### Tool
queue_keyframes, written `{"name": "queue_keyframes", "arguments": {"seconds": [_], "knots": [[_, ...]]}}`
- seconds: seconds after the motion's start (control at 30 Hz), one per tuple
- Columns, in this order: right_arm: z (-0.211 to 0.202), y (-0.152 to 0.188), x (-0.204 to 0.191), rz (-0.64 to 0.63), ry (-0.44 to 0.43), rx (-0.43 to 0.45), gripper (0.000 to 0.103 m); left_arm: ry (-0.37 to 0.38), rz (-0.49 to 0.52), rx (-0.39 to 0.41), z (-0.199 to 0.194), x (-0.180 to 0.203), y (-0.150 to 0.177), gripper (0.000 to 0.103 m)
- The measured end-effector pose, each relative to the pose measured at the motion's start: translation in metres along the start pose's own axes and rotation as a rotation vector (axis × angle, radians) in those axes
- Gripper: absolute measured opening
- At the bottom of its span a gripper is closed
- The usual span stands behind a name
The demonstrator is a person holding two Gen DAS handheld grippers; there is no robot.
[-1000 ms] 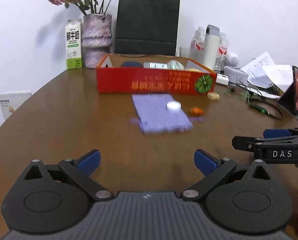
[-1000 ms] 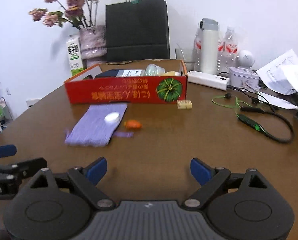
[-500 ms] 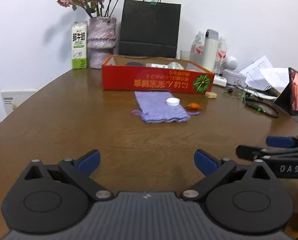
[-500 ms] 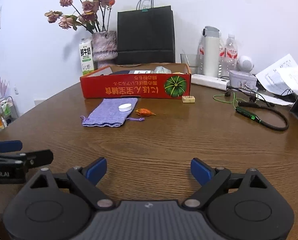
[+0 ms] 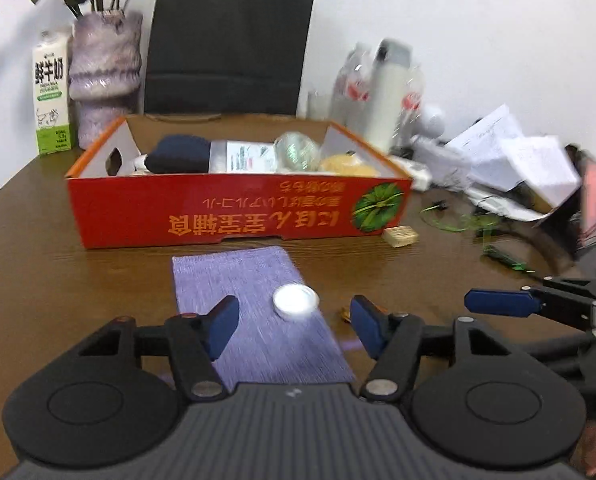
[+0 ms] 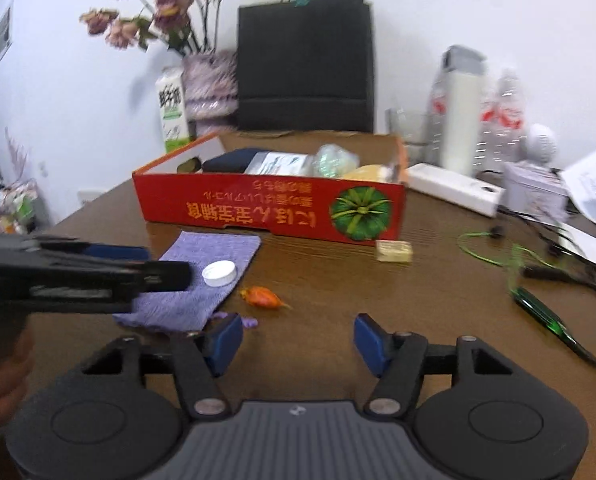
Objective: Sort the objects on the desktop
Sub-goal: 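Grasp the white bottle cap with the left tool while the right tool grasps the orange toy, then carry the cap and orange toy into the box and open both tools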
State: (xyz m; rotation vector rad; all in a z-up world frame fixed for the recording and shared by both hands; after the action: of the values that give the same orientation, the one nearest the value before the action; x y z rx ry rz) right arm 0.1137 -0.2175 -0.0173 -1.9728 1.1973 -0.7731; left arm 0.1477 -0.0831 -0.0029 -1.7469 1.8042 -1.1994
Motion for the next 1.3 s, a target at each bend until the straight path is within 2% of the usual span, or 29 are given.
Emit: {"name": "queue_keyframes", "arguments": {"seconds": [0.03, 0.07, 0.1, 0.13, 0.17, 0.2, 0.27, 0.37, 0.43, 0.47, 0.57, 0.67, 0.87, 1.17, 1.3], "knots": [[0.008, -0.002, -0.001, -0.013, -0.007, -0.007, 0.059, -0.003, 0.021, -0.014, 0.009, 0.002, -0.001, 0.064], [0.016, -0.005, -0.002, -0.023, -0.013, -0.013, 0.057, -0.007, 0.037, -0.030, 0.018, 0.004, -0.002, 0.059], [0.022, -0.007, -0.003, -0.032, -0.019, -0.018, 0.053, -0.016, 0.027, -0.041, 0.026, 0.003, -0.003, 0.048], [0.027, -0.009, -0.004, -0.041, -0.024, -0.023, 0.052, -0.014, 0.012, -0.056, 0.033, 0.001, -0.003, 0.044], [0.033, -0.010, -0.004, -0.046, -0.027, -0.029, 0.051, -0.001, -0.001, -0.077, 0.038, -0.001, -0.003, 0.033], [0.037, -0.012, -0.006, -0.051, -0.032, -0.032, 0.049, 0.007, -0.005, -0.071, 0.039, -0.002, -0.005, 0.030], [0.044, -0.013, -0.007, -0.052, -0.044, -0.039, 0.048, 0.032, -0.015, -0.074, 0.039, -0.005, -0.005, 0.029], [0.052, -0.015, -0.011, -0.069, -0.049, -0.038, 0.033, 0.042, -0.048, -0.060, 0.032, -0.011, -0.007, 0.029], [0.055, -0.018, -0.011, -0.070, -0.055, -0.038, 0.016, 0.045, -0.058, -0.030, 0.022, -0.014, -0.012, 0.029], [0.055, -0.019, -0.012, -0.074, -0.050, -0.038, 0.015, 0.050, -0.067, -0.010, 0.015, -0.016, -0.014, 0.029], [0.053, -0.018, -0.013, -0.073, -0.035, -0.036, 0.015, 0.042, -0.078, 0.039, -0.007, -0.022, -0.018, 0.029], [0.044, -0.019, -0.011, -0.040, -0.024, -0.028, 0.015, 0.002, -0.079, 0.058, -0.022, -0.026, -0.013, 0.029], [-0.005, -0.015, -0.019, 0.050, -0.009, 0.041, 0.014, -0.052, -0.103, 0.075, -0.055, -0.031, 0.009, 0.029], [-0.067, 0.029, -0.060, 0.078, 0.028, 0.052, 0.014, -0.099, -0.089, 0.108, -0.110, -0.026, 0.050, 0.029], [-0.090, 0.042, -0.069, 0.089, 0.027, 0.061, 0.014, -0.091, -0.093, 0.115, -0.134, -0.023, 0.066, 0.029]]}}
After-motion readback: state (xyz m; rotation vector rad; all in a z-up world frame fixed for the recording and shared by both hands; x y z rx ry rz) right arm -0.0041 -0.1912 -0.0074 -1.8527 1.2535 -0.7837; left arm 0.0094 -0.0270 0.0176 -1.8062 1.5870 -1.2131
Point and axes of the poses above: each gripper's, at about its wrist camera, not at the fingertips, and z roughly the way its jaws point, x to its right, y to its underside, the point moved 5 cm from there along z, roughly the way its jaws point, and after that the axes turned 13 degrees about -z, right-handed, at the moved point
